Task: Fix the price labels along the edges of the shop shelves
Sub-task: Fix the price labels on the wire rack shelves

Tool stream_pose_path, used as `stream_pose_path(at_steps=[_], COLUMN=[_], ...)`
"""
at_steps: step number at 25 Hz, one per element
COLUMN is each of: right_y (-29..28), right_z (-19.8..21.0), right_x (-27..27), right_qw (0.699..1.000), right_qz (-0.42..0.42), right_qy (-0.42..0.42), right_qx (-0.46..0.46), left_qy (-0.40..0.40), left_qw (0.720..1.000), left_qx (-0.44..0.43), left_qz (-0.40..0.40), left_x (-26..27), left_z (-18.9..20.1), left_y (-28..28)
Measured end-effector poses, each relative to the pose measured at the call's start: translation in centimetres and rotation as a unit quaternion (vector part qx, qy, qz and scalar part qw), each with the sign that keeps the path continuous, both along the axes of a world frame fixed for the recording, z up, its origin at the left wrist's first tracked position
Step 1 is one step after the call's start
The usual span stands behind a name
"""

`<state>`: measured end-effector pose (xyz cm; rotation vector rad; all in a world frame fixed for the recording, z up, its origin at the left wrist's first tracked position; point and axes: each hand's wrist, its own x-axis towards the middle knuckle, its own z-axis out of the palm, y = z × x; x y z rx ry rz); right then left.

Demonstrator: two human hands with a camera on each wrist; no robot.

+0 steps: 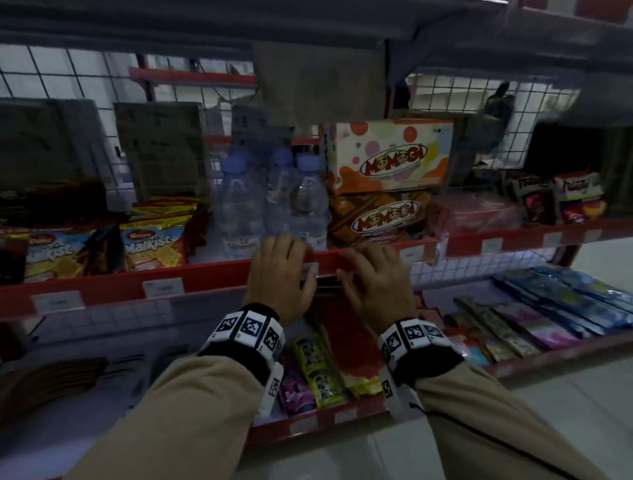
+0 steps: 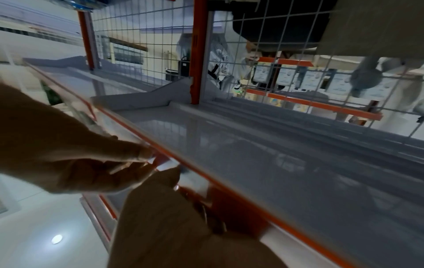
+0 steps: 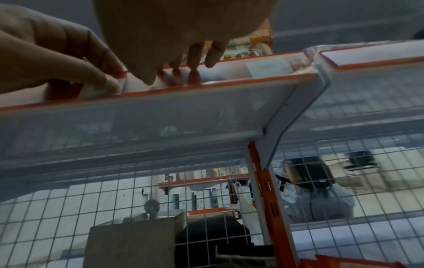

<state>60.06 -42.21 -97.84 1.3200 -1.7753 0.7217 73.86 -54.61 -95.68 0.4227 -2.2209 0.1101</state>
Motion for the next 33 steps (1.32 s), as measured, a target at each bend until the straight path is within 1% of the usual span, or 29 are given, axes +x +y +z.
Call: stream_pose_path(at_steps=[2,5,7,10,12,14,18,21,24,26,30,33], right_y=[-0.1,-0.4,-1.0,-1.7,-1.9,-1.9,-1.9,-2.1,-2.6,-2.6,-2.2,-2.4], right_z=[-0.2,0.1,0.7,1.3,1.3,1.2,0.9,1.2,1.7,2.0,2.8,3.7], right_x=[-0.5,-0.8,-0.8,-0.8,-0.9,-1.0,-0.2,0.6,1.8,2.5,3.4,3.9], right_qw=[1.0,0.999,0.999,0.999,0.999,0.999,0.998,0.997,0.991,0.988,0.988,0.985], right_qz=[0.017,0.025,0.018,0.003,0.005,0.008,0.015,0.057,0.132,0.147,0.134,0.088], right_qy=[0.007,-0.023,-0.037,-0.037,-0.035,-0.04,-0.059,-0.049,-0.031,-0.029,-0.045,-0.044], right_qx=[-0.006,-0.01,-0.011,0.01,0.017,0.016,-0.009,-0.009,0.018,0.038,0.069,0.143], left_qy=[0.027,0.055,0.058,0.027,-0.004,-0.016,-0.038,-0.058,-0.066,-0.07,-0.08,-0.095], left_qw=[1.0,0.998,0.997,0.994,0.993,0.993,0.993,0.995,0.995,0.995,0.995,0.993], left_qx=[0.009,-0.011,-0.031,-0.065,-0.066,-0.06,-0.079,-0.058,-0.044,-0.042,-0.044,-0.043], left_qz=[0.005,0.018,0.03,0.087,0.102,0.101,0.073,0.057,0.054,0.052,0.038,0.047], left_x=[-0.5,-0.9,-0.8,0.1,1.1,1.9,2.7,2.9,3.0,3.0,3.6,4.0], left_z=[-0.7,-1.1,-1.2,-1.8,-2.3,-2.2,-0.5,0.7,0.9,0.7,0.6,0.4], left_y=[0.1,0.3,0.3,0.6,0.8,0.8,0.6,0.7,0.7,0.7,0.6,0.8])
